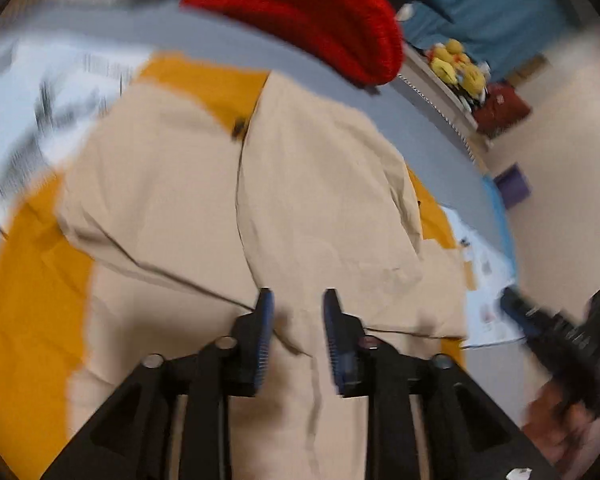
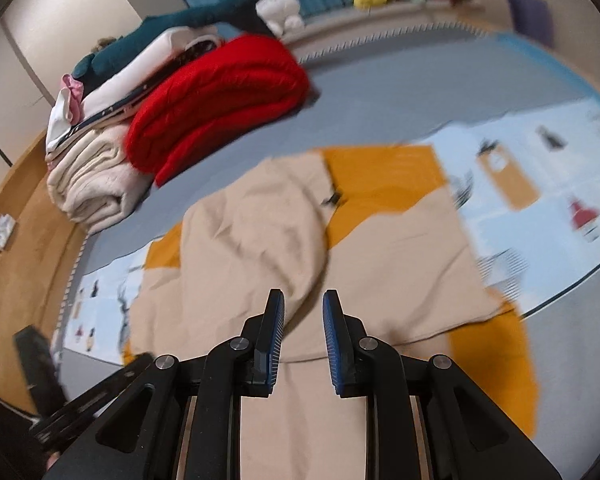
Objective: Fold large clothes
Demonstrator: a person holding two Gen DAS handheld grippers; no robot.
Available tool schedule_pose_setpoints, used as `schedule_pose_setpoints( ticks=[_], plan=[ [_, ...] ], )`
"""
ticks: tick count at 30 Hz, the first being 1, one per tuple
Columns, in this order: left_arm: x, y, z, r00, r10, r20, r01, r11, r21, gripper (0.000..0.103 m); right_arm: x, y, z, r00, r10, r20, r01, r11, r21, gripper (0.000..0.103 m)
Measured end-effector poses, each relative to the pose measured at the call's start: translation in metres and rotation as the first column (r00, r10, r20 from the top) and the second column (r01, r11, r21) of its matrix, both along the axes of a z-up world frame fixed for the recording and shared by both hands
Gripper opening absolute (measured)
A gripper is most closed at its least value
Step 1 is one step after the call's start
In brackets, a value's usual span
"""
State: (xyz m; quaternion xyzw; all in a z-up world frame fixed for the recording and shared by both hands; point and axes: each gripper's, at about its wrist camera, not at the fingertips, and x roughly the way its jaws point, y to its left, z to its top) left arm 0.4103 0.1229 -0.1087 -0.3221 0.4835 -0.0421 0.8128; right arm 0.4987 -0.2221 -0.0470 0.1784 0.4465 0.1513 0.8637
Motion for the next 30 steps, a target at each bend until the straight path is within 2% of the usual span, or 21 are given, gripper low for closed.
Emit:
schedule_pose_setpoints(
  ticks=[1, 4, 8, 10, 13, 15, 16, 17, 23, 25, 26, 27, 29, 30],
  plan=[
    [0.001, 0.002, -0.009, 0.999, 0.017, -0.029, -0.019, 0.998, -0.054, 0.035, 0.005, 0.004, -0.007, 1.0, 0.006, -0.023, -0.005, 1.0, 0.015, 0.022],
    [0.004, 0.006, -0.03, 0.994, 0.048, -0.099, -0.063, 0.986, -0.157, 0.038, 0.016, 0.013, -0.028, 0.996, 0.019, -0.084, -0.015, 0.998, 0.054, 0.023],
    [0.004, 0.005, -0.052, 0.982, 0.082, -0.172, -0.124, 0.96, -0.251, 0.039, 0.03, 0.021, -0.054, 0.988, 0.033, -0.154, -0.018, 0.995, 0.1, 0.027],
    [0.004, 0.003, -0.064, 0.973, 0.103, -0.207, -0.164, 0.938, -0.305, 0.039, 0.036, 0.025, -0.068, 0.982, 0.029, -0.184, -0.006, 0.993, 0.12, 0.029],
    [0.004, -0.003, -0.073, 0.968, 0.096, -0.232, -0.174, 0.924, -0.341, 0.037, 0.044, 0.029, -0.084, 0.977, 0.023, -0.211, 0.005, 0.991, 0.131, 0.029],
    [0.001, -0.005, -0.075, 0.966, 0.102, -0.239, -0.182, 0.922, -0.341, 0.027, 0.048, 0.031, -0.092, 0.974, 0.023, -0.224, 0.011, 0.989, 0.15, 0.029],
    [-0.001, -0.003, -0.072, 0.966, 0.114, -0.232, -0.189, 0.923, -0.335, 0.011, 0.05, 0.03, -0.096, 0.972, 0.02, -0.234, 0.02, 0.986, 0.168, 0.029],
    [-0.001, -0.003, -0.07, 0.967, 0.116, -0.228, -0.189, 0.926, -0.328, 0.007, 0.053, 0.029, -0.1, 0.97, 0.018, -0.243, 0.03, 0.981, 0.19, 0.029],
    [-0.008, -0.007, -0.036, 0.983, 0.1, -0.151, -0.144, 0.938, -0.315, 0.004, 0.058, 0.029, -0.11, 0.969, 0.026, -0.247, 0.05, 0.954, 0.295, 0.029],
    [-0.009, -0.012, -0.035, 0.983, 0.074, -0.169, -0.119, 0.954, -0.274, 0.004, 0.058, 0.03, -0.108, 0.972, 0.038, -0.232, 0.042, 0.943, 0.329, 0.024],
    [-0.008, -0.012, -0.036, 0.982, 0.069, -0.176, -0.114, 0.958, -0.262, 0.004, 0.058, 0.031, -0.106, 0.974, 0.042, -0.222, 0.036, 0.941, 0.338, 0.012],
    [-0.008, -0.013, -0.038, 0.981, 0.063, -0.185, -0.107, 0.965, -0.239, 0.004, 0.057, 0.031, -0.103, 0.976, 0.045, -0.213, 0.03, 0.94, 0.339, 0.007],
    [-0.005, -0.014, -0.038, 0.98, 0.064, -0.188, -0.103, 0.974, -0.203, 0.006, 0.055, 0.031, -0.097, 0.98, 0.031, -0.199, 0.032, 0.952, 0.306, 0.003],
    [-0.003, -0.014, -0.039, 0.978, 0.067, -0.196, -0.103, 0.978, -0.183, 0.007, 0.055, 0.034, -0.098, 0.976, 0.016, -0.216, 0.041, 0.966, 0.255, 0.003]
  ],
)
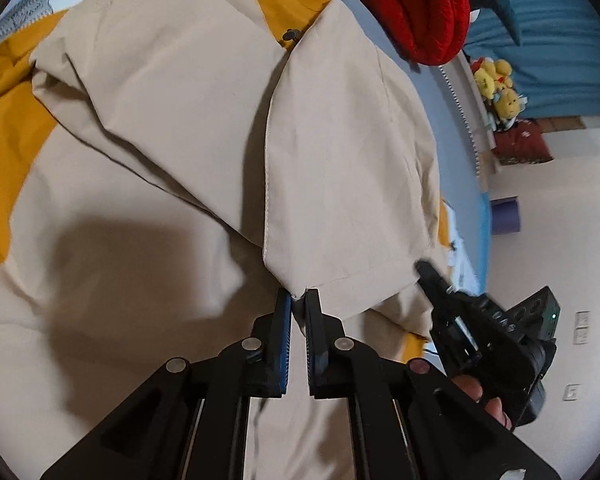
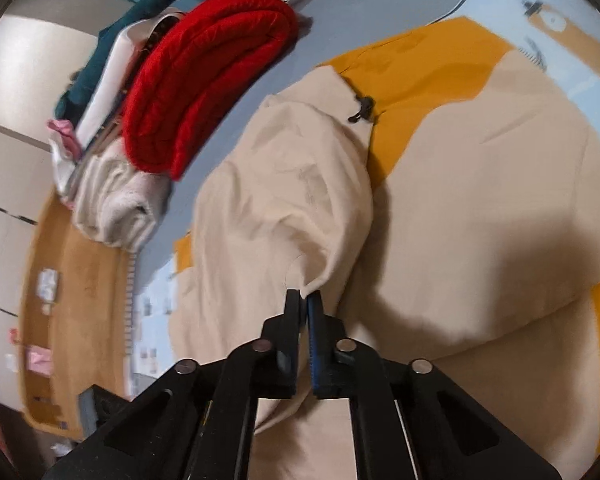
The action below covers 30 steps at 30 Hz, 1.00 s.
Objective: Fold large clothes
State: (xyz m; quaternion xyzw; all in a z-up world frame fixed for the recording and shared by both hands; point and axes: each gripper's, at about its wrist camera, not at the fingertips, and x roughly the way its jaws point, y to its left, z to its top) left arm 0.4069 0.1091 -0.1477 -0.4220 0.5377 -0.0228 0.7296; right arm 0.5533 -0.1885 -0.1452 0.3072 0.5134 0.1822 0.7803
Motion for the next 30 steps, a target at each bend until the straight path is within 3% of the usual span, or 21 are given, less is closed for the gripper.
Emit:
schedule_pose_setpoints(
  ticks=[4, 7, 9, 12, 14, 16, 18, 21, 25, 28, 30],
  plan=[
    [0.0, 0.008, 0.002, 0.998, 0.058, -0.032, -0.054, 0.991, 0.124, 0.01, -0.003, 0.006, -0.016, 0.995, -0.02, -0.099, 0.006, 0.99, -0.143, 0.003],
    [0.004, 0.005, 0.023, 0.998, 0.042, 0.042, -0.05, 0.971, 0.234, 0.011, -0.004, 0.003, -0.014, 0.992, -0.056, -0.112, 0.036, 0.984, -0.177, 0.009],
    [0.008, -0.004, 0.035, 0.994, -0.008, 0.109, -0.022, 0.963, 0.268, 0.011, -0.007, 0.003, -0.001, 0.996, -0.077, -0.053, 0.064, 0.973, -0.22, 0.009],
    [0.01, -0.019, 0.037, 0.984, -0.09, 0.156, 0.047, 0.965, 0.258, 0.014, -0.017, 0.004, 0.024, 0.992, -0.09, 0.094, 0.111, 0.962, -0.251, 0.012],
    [0.016, -0.03, 0.024, 0.984, -0.127, 0.127, 0.098, 0.972, 0.216, 0.015, -0.019, 0.013, 0.035, 0.986, -0.044, 0.163, 0.084, 0.964, -0.252, 0.016],
    [0.022, -0.038, 0.002, 0.99, -0.141, 0.029, 0.132, 0.968, 0.212, 0.015, -0.016, 0.025, 0.032, 0.988, 0.032, 0.152, 0.003, 0.974, -0.225, 0.023],
    [0.018, -0.036, -0.016, 0.989, -0.136, -0.062, 0.146, 0.962, 0.231, 0.015, -0.01, 0.039, 0.007, 0.991, 0.129, 0.021, -0.121, 0.966, -0.23, 0.026],
    [0.014, -0.027, -0.014, 0.991, -0.109, -0.081, 0.123, 0.973, 0.196, 0.016, -0.011, 0.042, -0.016, 0.989, 0.119, -0.086, -0.141, 0.931, -0.337, 0.026],
    [0.009, -0.02, 0.016, 0.994, -0.108, -0.016, 0.108, 0.956, 0.274, 0.023, -0.02, 0.044, 0.016, 0.994, 0.098, 0.054, -0.064, 0.894, -0.444, 0.026],
    [0.005, -0.013, 0.032, 0.997, -0.078, 0.011, 0.07, 0.949, 0.307, 0.023, -0.031, 0.052, 0.038, 0.978, 0.14, 0.156, -0.073, 0.924, -0.375, 0.026],
    [-0.001, -0.005, 0.037, 0.999, -0.048, 0.025, 0.037, 0.946, 0.322, 0.023, -0.037, 0.063, 0.036, 0.967, 0.206, 0.15, -0.154, 0.941, -0.303, 0.026]
  ],
)
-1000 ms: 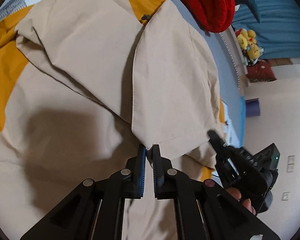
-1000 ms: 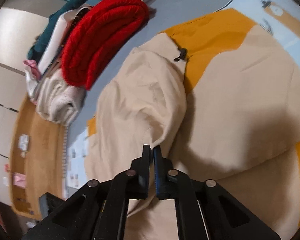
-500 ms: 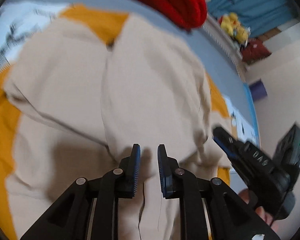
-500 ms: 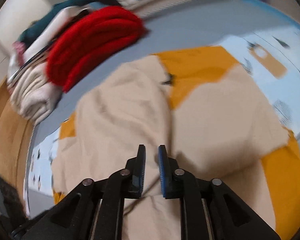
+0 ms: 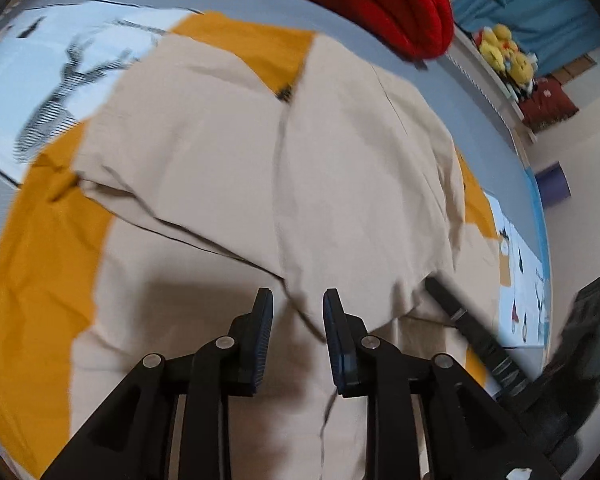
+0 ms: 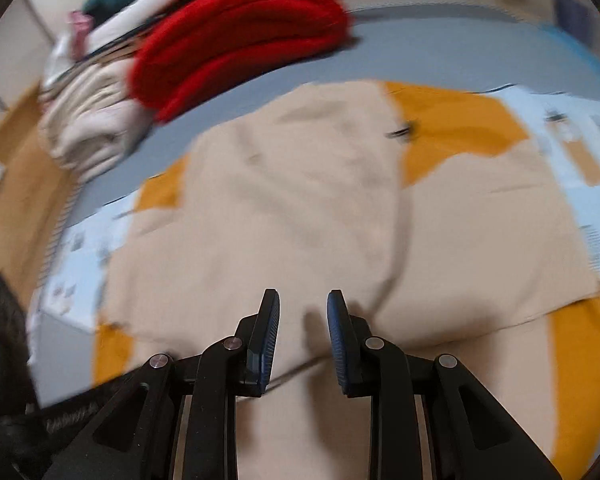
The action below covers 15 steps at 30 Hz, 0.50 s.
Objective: Fold large clothes
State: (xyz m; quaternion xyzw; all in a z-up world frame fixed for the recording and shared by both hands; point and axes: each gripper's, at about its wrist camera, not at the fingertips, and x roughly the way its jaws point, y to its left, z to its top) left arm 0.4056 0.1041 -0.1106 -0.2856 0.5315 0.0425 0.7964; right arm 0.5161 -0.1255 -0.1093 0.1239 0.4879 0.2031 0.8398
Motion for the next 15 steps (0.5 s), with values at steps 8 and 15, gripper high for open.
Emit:
schedule_pose_setpoints(
  ticks=[8, 15],
  plan=[
    [-0.013, 0.019, 0.023, 0.999, -0.008, 0.041, 0.003, 0.992, 0.125, 0.023, -0.018, 0.025, -0.043, 0.986, 0.022, -0.165, -0.044, 0.991, -0.127, 0.026],
    [-0.018, 0.028, 0.039, 0.992, -0.097, 0.083, 0.071, 0.96, 0.271, 0.023, -0.035, 0.014, 0.019, 0.995, 0.008, 0.104, 0.013, 0.978, -0.207, 0.026]
  ],
)
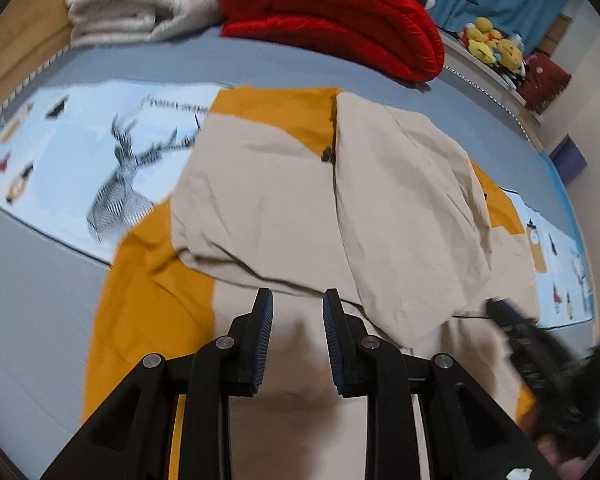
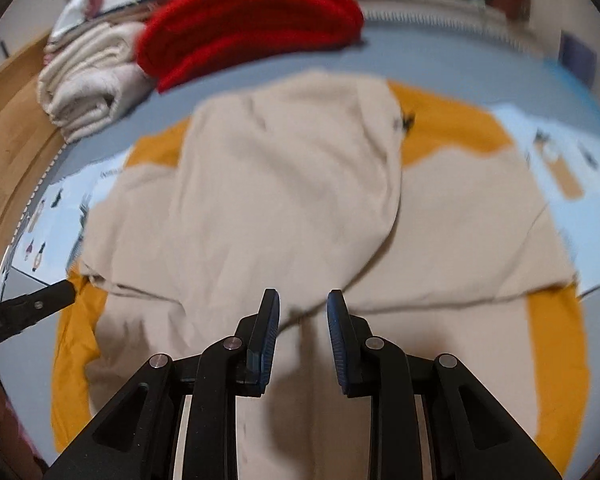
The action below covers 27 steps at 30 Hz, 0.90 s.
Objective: Fold large clothes
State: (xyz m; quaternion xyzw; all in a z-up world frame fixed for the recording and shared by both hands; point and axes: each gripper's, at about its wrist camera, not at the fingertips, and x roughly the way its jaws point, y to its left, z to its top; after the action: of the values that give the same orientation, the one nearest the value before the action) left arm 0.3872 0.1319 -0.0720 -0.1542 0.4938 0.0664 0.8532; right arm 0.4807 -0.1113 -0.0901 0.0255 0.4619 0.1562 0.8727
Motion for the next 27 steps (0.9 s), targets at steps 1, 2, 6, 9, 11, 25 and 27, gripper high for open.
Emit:
schedule_pose_setpoints(
  ticks=[1, 2, 6, 9, 11, 25, 27],
  plan=[
    [-0.001, 0.001, 0.002, 1.0, -0.01, 0.005, 0.01, 1.0, 0.011, 0.023, -0.004, -0.001, 0.011, 0.999, 0.018, 0.044, -0.018, 1.0, -0.016, 0.026],
    [-0.002, 0.0, 0.005, 0.999, -0.035, 0.018, 0.034, 0.999, 0.032, 0.023, -0.007, -0.002, 0.017, 0.997, 0.031, 0.075, -0.029, 0.999, -0.029, 0.026],
    [-0.01, 0.001, 0.024, 0.995, -0.077, 0.07, 0.072, 0.995, 0.075, 0.023, -0.024, -0.022, 0.064, 0.97, 0.088, 0.226, -0.07, 0.994, -0.086, 0.026],
    [-0.026, 0.002, 0.049, 0.985, -0.092, 0.143, 0.079, 0.993, 0.091, 0.023, -0.038, -0.05, 0.116, 0.942, 0.044, 0.331, -0.026, 0.998, -0.056, 0.026],
    [-0.049, 0.0, 0.074, 0.972, -0.108, 0.208, 0.083, 0.989, 0.125, 0.023, -0.054, -0.068, 0.156, 0.912, 0.006, 0.41, 0.002, 1.0, -0.02, 0.026],
    [-0.277, 0.043, 0.105, 0.926, -0.237, 0.295, 0.195, 0.967, 0.165, 0.014, -0.262, -0.252, 0.21, 0.852, -0.179, 0.492, 0.155, 0.984, 0.088, 0.019],
    [-0.285, 0.06, 0.081, 0.948, -0.197, 0.248, 0.166, 0.976, 0.141, 0.013, -0.272, -0.273, 0.176, 0.886, -0.2, 0.419, 0.185, 0.98, 0.075, 0.019]
  ],
)
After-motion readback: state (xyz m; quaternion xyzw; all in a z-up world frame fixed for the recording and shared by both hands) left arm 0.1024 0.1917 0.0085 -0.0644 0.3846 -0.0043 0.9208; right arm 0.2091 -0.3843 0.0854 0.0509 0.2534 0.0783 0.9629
